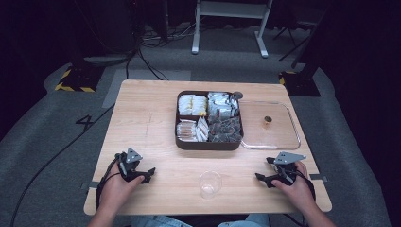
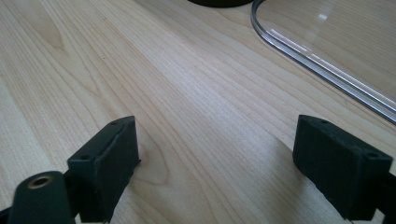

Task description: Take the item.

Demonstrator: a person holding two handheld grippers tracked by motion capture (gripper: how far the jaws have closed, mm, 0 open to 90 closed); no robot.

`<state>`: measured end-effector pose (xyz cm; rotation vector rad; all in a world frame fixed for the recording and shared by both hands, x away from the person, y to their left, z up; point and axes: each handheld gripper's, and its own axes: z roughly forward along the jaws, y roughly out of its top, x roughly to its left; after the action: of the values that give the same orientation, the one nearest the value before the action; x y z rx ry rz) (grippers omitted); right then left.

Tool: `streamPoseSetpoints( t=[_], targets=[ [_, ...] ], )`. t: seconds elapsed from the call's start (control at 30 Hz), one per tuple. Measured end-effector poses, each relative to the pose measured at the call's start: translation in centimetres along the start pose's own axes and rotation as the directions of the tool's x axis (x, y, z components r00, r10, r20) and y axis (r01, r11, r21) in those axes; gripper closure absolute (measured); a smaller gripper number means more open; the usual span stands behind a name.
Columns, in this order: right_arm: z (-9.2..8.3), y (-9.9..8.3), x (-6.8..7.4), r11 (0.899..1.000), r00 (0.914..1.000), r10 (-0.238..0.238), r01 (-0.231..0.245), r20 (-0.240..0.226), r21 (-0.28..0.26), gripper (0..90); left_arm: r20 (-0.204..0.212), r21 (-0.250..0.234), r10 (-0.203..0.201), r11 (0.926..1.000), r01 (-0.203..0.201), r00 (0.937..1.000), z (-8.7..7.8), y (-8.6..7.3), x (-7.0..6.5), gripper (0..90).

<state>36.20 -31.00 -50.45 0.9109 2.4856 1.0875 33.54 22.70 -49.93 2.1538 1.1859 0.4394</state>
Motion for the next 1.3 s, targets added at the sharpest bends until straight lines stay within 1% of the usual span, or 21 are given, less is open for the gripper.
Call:
streamPoseSetpoints(
  t=[0.1, 0.23, 0.27, 0.3, 0.37, 0.4, 0.43, 0.47, 0.5, 0.53, 0.6, 0.67, 0.73, 0.8, 0.93, 0.97, 1.0, 1.13, 1.2, 1.23, 1.3],
  targets=[
    [0.0, 0.0, 0.0, 1.000, 1.0000, 0.000, 0.000, -0.001, 0.000, 14.5, 0.011, 0.009, 0.012, 0.9999, -0.012, 0.9999, -0.2, 0.1, -0.1, 31.3],
    [-0.1, -0.1, 0.0, 1.000, 1.0000, -0.002, 0.002, -0.003, 0.000, 14.7, 0.023, 0.012, 0.013, 0.9998, -0.013, 0.9997, -0.7, 0.2, -0.5, 33.8],
    [-0.1, -0.1, 0.0, 1.000, 1.0000, -0.002, 0.002, -0.003, 0.000, 14.7, 0.030, 0.007, 0.010, 0.9999, -0.010, 0.9995, -0.9, 0.3, -0.6, 33.8],
    [-0.1, -0.1, 0.0, 1.000, 1.0000, -0.002, 0.002, -0.003, 0.000, 14.7, 0.047, -0.016, -0.001, 0.9999, 0.001, 0.9989, -1.5, 0.5, -0.9, 35.9],
    [-0.1, -0.1, 0.0, 1.000, 1.0000, -0.002, 0.002, -0.003, 0.000, 14.7, 0.051, -0.021, 0.000, 0.9998, 0.001, 0.9987, -1.6, 0.6, -0.9, 36.0],
    [-0.1, -0.1, 0.0, 1.000, 1.0000, -0.002, 0.002, -0.003, 0.000, 14.7, 0.071, -0.032, 0.002, 0.9995, 0.000, 0.9975, -2.2, 0.9, -1.2, 36.2],
    [-0.1, -0.1, 0.0, 1.000, 1.0000, -0.002, 0.002, -0.003, -0.001, 14.7, 0.071, -0.032, 0.002, 0.9995, 0.000, 0.9975, -2.2, 0.9, -1.2, 36.5],
    [-0.1, -0.1, 0.0, 1.000, 1.0000, -0.003, 0.003, -0.003, -0.001, 14.7, 0.090, -0.045, 0.007, 0.9990, -0.003, 0.9959, -2.6, 1.3, -1.4, 36.9],
    [-0.1, -0.1, 0.0, 1.000, 1.0000, -0.003, 0.003, -0.003, -0.001, 14.7, 0.090, -0.045, 0.007, 0.9990, -0.003, 0.9959, -2.6, 1.3, -1.4, 37.7],
    [-0.1, -0.1, 0.0, 1.000, 1.0000, -0.003, 0.003, -0.003, -0.001, 14.7, 0.105, -0.061, 0.015, 0.9981, -0.009, 0.9943, -3.1, 1.9, -1.6, 38.1],
    [-0.1, -0.1, 0.0, 1.000, 1.0000, -0.003, 0.003, -0.005, 0.000, 14.6, 0.116, -0.072, 0.013, 0.9974, -0.005, 0.9932, -3.3, 2.2, -1.8, 38.1],
    [-0.1, -0.1, -0.1, 1.000, 1.0000, -0.006, 0.006, -0.007, -0.001, 14.6, 0.136, -0.101, 0.017, 0.9949, -0.003, 0.9905, -4.0, 3.2, -2.3, 38.0],
    [-0.1, -0.1, -0.1, 1.000, 1.0000, -0.007, 0.007, -0.007, 0.000, 14.6, 0.137, -0.100, 0.003, 0.9949, 0.010, 0.9905, -4.4, 3.8, -2.6, 37.7],
    [-0.1, -0.1, -0.1, 1.000, 0.9999, -0.007, 0.007, -0.007, 0.000, 14.6, 0.125, -0.113, 0.024, 0.9935, -0.010, 0.9919, -4.7, 4.6, -2.9, 36.4],
    [-0.1, -0.1, -0.1, 1.000, 1.0000, -0.007, 0.007, -0.007, 0.000, 14.6, 0.117, -0.130, 0.029, 0.9915, -0.014, 0.9927, -5.2, 5.9, -3.5, 35.7],
    [-0.1, -0.1, -0.1, 1.000, 1.0000, -0.007, 0.007, -0.007, 0.000, 14.6, 0.117, -0.130, 0.029, 0.9915, -0.014, 0.9927, -5.2, 5.9, -3.5, 35.6],
    [-0.1, -0.1, -0.1, 1.000, 1.0000, -0.007, 0.007, -0.007, 0.000, 14.6, 0.117, -0.140, 0.035, 0.9900, -0.018, 0.9925, -5.4, 6.6, -3.8, 35.6],
    [-0.1, -0.1, -0.1, 1.000, 1.0000, -0.007, 0.007, -0.007, 0.000, 14.7, 0.121, -0.153, 0.039, 0.9880, -0.021, 0.9919, -5.8, 7.6, -4.2, 35.7],
    [-0.1, -0.1, -0.1, 1.000, 1.0000, -0.006, 0.006, -0.006, 0.000, 14.7, 0.118, -0.167, 0.038, 0.9858, -0.018, 0.9923, -5.9, 8.2, -4.4, 35.7],
    [-0.1, -0.1, -0.1, 1.000, 1.0000, -0.006, 0.006, -0.006, -0.001, 14.7, 0.114, -0.185, 0.042, 0.9825, -0.020, 0.9926, -6.2, 9.0, -4.6, 35.7],
    [-0.1, -0.1, -0.1, 1.000, 1.0000, -0.006, 0.006, -0.006, 0.000, 14.6, 0.113, -0.202, 0.045, 0.9792, -0.021, 0.9926, -6.3, 9.6, -4.7, 35.6]
  ],
)
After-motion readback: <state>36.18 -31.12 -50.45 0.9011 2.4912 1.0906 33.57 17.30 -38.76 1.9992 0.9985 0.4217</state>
